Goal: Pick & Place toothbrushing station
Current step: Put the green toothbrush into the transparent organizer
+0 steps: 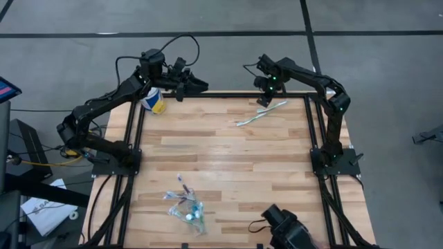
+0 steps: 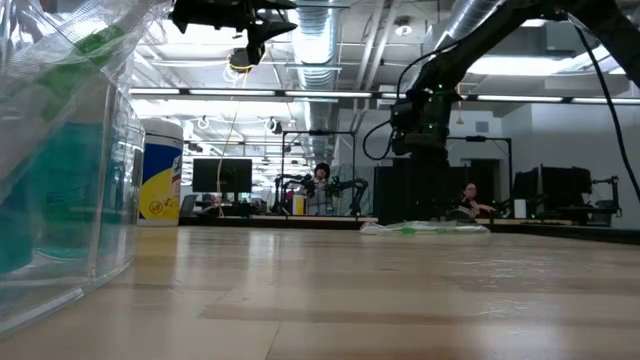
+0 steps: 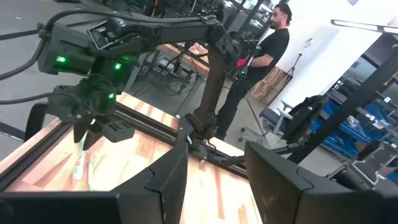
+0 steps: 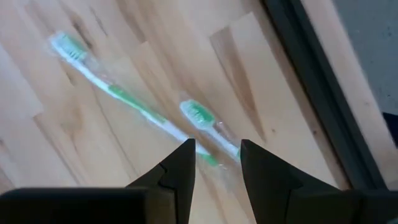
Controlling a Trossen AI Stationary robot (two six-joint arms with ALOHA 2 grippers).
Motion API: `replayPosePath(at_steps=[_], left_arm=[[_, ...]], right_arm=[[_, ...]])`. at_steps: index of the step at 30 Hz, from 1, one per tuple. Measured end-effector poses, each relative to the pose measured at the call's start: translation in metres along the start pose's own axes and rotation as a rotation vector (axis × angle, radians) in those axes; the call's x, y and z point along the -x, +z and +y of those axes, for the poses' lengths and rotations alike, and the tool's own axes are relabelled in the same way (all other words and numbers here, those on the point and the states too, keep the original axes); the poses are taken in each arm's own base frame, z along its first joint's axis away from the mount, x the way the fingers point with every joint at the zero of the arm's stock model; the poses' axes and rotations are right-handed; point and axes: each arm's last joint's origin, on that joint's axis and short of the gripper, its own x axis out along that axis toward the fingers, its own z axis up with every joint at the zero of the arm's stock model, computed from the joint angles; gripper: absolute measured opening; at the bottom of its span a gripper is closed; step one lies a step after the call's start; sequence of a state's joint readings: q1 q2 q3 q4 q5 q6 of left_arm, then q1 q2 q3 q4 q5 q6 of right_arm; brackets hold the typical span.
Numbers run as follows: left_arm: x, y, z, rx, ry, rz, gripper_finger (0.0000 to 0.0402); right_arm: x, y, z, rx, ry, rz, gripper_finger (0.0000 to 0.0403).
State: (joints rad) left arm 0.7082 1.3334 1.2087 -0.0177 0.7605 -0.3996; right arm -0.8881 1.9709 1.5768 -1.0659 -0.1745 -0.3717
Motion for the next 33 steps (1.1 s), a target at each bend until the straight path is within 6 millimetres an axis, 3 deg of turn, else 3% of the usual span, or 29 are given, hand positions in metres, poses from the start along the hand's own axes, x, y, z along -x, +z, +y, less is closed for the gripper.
replayPosePath(at_steps=[3, 7, 14, 19, 24, 33], left_arm=[[0.0, 0.0, 0.0, 0.0, 0.0, 0.0, 0.0154], [0.0, 0.0, 0.0, 0.0, -0.001, 0.0, 0.0154], [0.0, 0.0, 0.0, 0.0, -0.001, 0.001, 0.0154], [0.0, 0.0, 0.0, -0.002, -0.001, 0.001, 0.0154], [0.0, 0.0, 0.0, -0.003, -0.001, 0.001, 0.0154], [0.0, 0.0, 0.0, -0.022, 0.0, 0.0, 0.0154]], right_arm=[[-0.01, 0.001, -0.007, -0.018, 0.007, 0.011, 0.0118], [-0.039, -0.004, -0.014, -0.044, 0.057, 0.134, 0.0118], [-0.073, -0.006, -0.013, -0.011, 0.115, 0.257, 0.0118], [-0.074, 0.005, -0.014, 0.032, 0.106, 0.22, 0.0111], [-0.067, 0.014, -0.019, 0.046, 0.113, 0.18, 0.0018], [-0.037, 0.022, -0.013, 0.028, 0.259, 0.147, 0.0001]])
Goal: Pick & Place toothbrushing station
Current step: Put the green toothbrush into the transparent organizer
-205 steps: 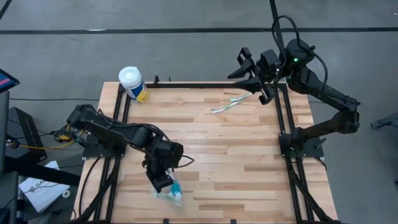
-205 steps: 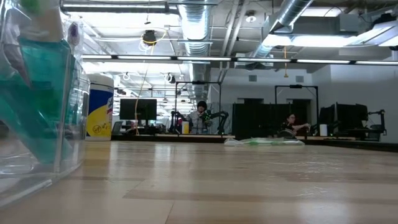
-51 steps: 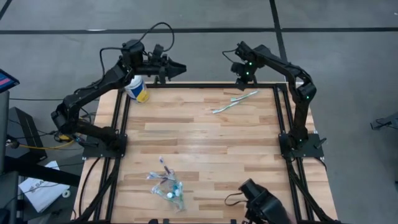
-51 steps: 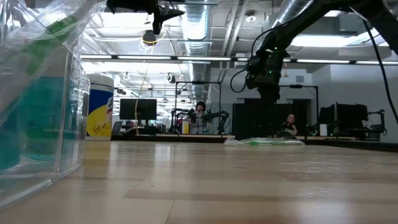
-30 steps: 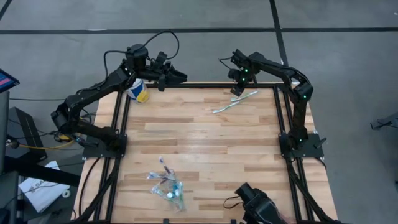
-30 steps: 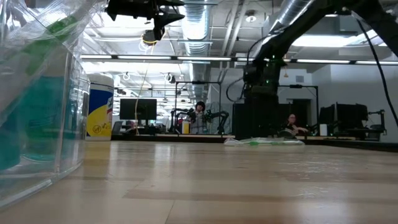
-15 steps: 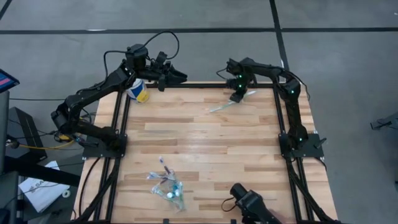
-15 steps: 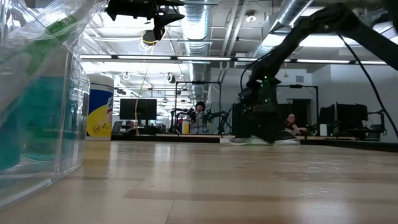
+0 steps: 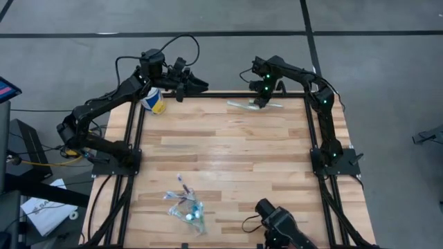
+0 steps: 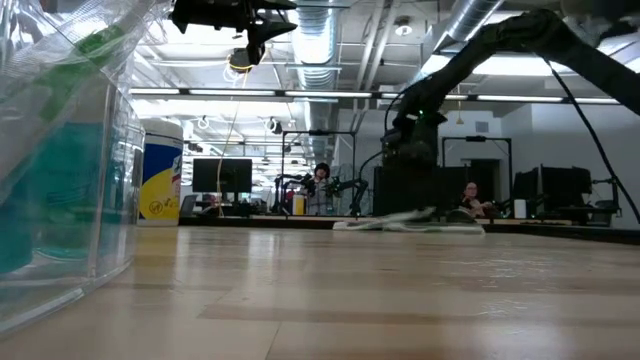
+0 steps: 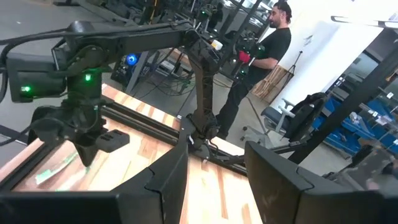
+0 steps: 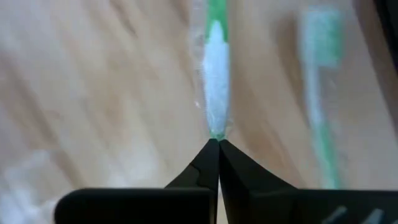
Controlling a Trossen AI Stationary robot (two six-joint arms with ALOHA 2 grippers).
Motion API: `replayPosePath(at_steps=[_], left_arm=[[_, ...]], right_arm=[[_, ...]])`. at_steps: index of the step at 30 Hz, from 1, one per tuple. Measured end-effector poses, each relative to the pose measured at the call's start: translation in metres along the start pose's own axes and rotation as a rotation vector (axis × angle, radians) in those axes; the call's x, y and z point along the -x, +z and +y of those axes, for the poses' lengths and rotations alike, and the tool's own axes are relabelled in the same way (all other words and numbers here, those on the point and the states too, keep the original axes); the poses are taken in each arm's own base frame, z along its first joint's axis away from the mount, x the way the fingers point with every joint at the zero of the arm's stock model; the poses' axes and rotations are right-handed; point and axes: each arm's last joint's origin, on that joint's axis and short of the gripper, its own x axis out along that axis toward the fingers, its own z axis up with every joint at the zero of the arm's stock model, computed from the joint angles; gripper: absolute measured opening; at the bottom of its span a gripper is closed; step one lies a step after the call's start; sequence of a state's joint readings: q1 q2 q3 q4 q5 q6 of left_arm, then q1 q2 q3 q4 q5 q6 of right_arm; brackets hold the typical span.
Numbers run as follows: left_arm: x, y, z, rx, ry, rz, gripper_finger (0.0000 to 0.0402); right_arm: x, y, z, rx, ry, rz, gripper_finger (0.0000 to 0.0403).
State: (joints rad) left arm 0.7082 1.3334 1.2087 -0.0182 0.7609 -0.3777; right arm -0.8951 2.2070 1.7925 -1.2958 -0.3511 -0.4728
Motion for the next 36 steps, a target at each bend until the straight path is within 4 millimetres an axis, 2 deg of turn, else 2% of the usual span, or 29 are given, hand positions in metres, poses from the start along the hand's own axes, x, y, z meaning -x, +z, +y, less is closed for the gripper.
replayPosePath(at_steps=[5, 13, 19, 24, 32, 36], left_arm=[[0.0, 0.0, 0.0, -0.01, 0.003, -0.001, 0.0154], [0.0, 0.001, 0.001, -0.041, 0.028, -0.015, 0.0154], [0.001, 0.002, 0.002, -0.046, 0.035, -0.024, 0.0154], [0.001, 0.002, 0.002, -0.046, 0.034, -0.026, 0.0154], [-0.004, 0.0, -0.001, 0.011, 0.017, -0.018, 0.0154], [-0.02, -0.01, 0.004, 0.086, 0.06, 0.007, 0.0154]], right_arm=[[0.028, 0.007, 0.036, 0.039, 0.078, -0.122, 0.0], [0.053, 0.008, 0.115, 0.14, 0.136, -0.196, 0.0], [0.081, -0.008, 0.174, 0.191, 0.156, -0.273, 0.0], [0.107, -0.026, 0.214, 0.214, 0.192, -0.369, 0.0], [0.14, -0.049, 0.252, 0.307, 0.188, -0.552, 0.0], [0.137, -0.053, 0.264, 0.361, 0.181, -0.549, 0.0]])
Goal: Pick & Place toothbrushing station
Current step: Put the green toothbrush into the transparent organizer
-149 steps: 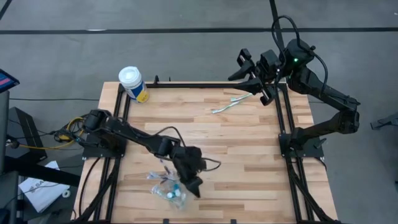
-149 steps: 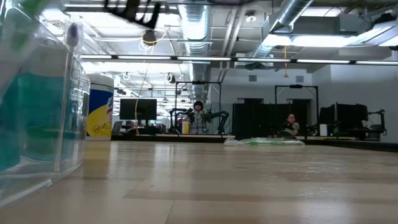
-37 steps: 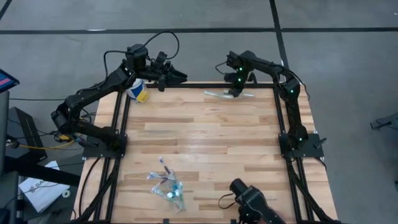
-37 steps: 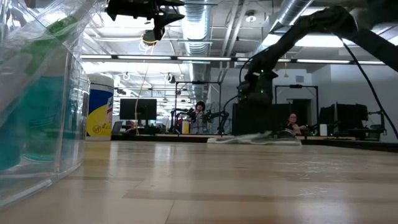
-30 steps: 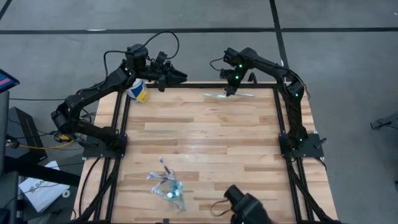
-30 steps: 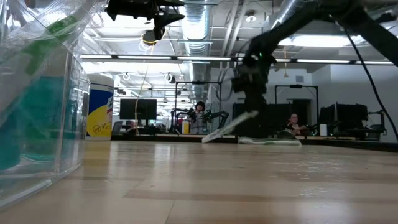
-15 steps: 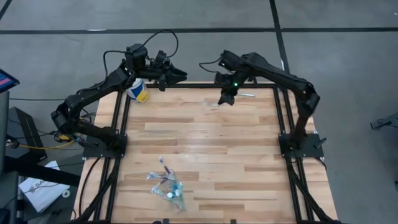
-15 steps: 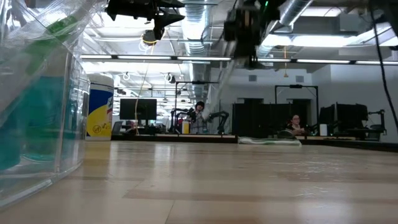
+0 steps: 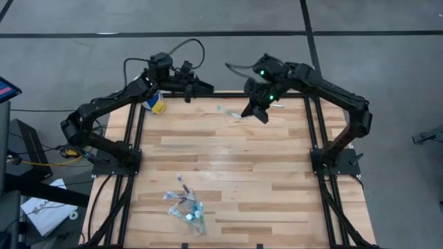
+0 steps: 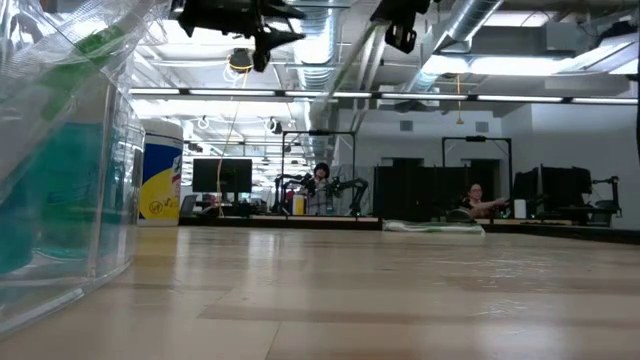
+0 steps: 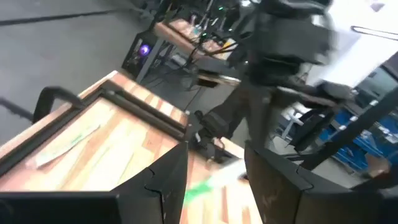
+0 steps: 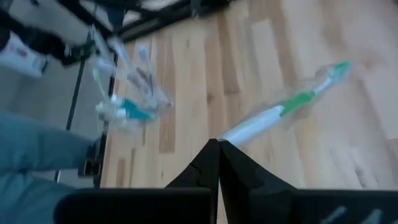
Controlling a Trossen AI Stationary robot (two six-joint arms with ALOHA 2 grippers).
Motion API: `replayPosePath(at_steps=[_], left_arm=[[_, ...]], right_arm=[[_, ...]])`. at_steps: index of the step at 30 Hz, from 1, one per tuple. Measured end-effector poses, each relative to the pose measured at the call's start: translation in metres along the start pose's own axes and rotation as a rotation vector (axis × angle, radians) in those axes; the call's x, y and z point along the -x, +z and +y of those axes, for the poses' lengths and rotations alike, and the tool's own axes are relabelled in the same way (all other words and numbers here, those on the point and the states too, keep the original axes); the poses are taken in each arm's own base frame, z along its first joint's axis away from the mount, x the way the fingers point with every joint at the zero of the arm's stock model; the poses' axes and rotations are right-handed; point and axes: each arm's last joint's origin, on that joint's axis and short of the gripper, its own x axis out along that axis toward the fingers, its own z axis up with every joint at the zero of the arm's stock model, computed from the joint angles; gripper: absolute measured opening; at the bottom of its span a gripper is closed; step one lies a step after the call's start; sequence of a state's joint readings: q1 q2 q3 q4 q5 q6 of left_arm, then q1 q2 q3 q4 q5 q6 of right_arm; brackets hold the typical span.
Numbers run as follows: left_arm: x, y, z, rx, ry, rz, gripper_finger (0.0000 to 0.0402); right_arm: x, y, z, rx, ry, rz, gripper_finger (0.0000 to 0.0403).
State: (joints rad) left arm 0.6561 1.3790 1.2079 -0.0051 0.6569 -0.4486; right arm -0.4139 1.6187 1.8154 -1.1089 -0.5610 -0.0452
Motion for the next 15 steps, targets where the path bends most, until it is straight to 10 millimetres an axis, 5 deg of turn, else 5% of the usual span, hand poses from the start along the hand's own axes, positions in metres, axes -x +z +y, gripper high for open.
replayPosePath(at_steps=[8, 15], left_arm=[[-0.042, -0.03, 0.027, 0.198, 0.123, 0.089, 0.0154], [-0.05, -0.032, 0.053, 0.265, 0.152, 0.059, 0.0154]], right_arm=[[-0.029, -0.013, -0.011, 0.025, -0.013, 0.021, 0.0], [0.017, -0.015, -0.012, 0.001, -0.085, -0.12, 0.0]])
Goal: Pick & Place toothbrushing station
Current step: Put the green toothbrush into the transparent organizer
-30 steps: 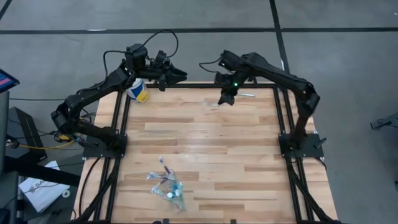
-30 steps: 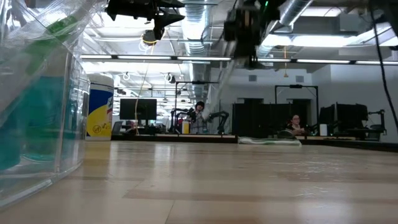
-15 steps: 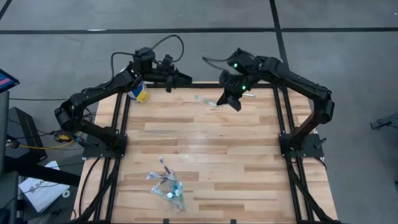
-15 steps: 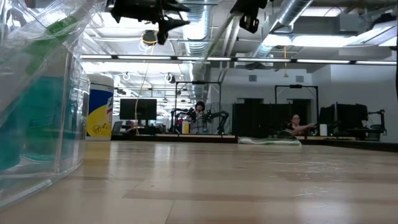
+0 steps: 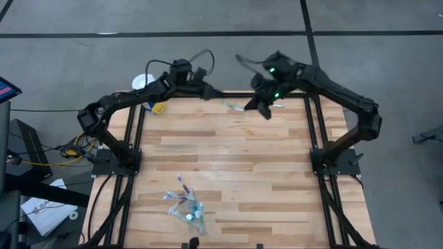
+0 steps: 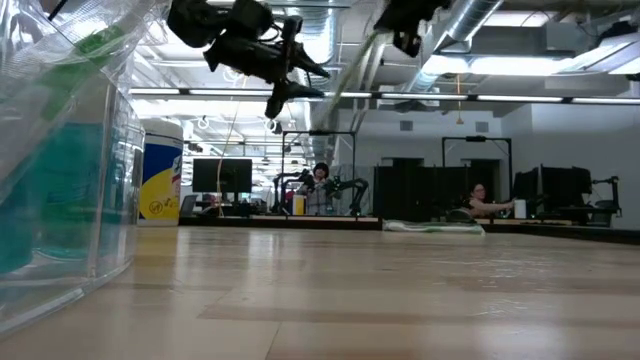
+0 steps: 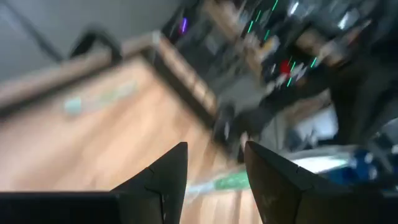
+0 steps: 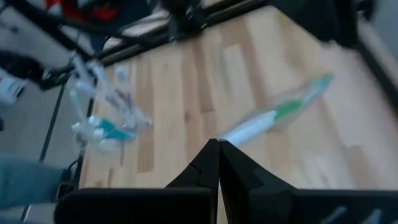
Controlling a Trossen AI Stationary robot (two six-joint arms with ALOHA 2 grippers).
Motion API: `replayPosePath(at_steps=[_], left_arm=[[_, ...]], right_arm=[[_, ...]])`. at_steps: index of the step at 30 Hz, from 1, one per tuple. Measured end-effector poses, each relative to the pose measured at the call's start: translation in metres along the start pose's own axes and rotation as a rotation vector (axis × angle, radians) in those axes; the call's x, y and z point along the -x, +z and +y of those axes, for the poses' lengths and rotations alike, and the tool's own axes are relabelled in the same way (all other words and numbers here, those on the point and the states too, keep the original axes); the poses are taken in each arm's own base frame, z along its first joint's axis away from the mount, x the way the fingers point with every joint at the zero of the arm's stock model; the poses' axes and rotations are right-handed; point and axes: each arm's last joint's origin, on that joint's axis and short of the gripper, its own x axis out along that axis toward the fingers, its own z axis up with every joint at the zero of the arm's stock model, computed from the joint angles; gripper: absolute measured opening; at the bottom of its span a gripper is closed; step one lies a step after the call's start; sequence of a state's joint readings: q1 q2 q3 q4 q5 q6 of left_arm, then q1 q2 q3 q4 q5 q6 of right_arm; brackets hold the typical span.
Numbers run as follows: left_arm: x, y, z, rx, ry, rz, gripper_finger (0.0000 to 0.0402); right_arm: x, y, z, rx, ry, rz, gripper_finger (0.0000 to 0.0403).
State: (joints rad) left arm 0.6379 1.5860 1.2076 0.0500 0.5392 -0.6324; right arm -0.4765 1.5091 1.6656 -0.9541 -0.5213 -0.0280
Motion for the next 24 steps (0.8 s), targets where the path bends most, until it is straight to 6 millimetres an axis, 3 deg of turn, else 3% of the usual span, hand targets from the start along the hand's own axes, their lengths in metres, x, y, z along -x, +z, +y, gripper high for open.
replayPosePath(at_steps=[5, 9, 13, 17, 24], left_arm=[[0.021, 0.039, -0.002, 0.014, -0.144, -0.283, 0.0154], [0.049, 0.069, -0.012, 0.074, -0.323, -0.574, 0.0154], [0.071, 0.083, -0.015, 0.127, -0.455, -0.733, 0.0154], [0.075, 0.085, -0.012, 0.194, -0.489, -0.732, 0.0154], [0.074, 0.085, -0.014, 0.238, -0.514, -0.719, 0.0154]], right_arm=[[0.039, 0.005, 0.002, -0.012, -0.061, -0.159, 0.0], [0.056, 0.02, 0.004, 0.012, -0.139, -0.362, 0.0], [0.07, 0.04, 0.009, 0.104, -0.247, -0.595, 0.0], [0.061, 0.053, 0.013, 0.231, -0.381, -0.693, 0.0], [0.03, 0.069, 0.016, 0.366, -0.439, -0.635, 0.0]])
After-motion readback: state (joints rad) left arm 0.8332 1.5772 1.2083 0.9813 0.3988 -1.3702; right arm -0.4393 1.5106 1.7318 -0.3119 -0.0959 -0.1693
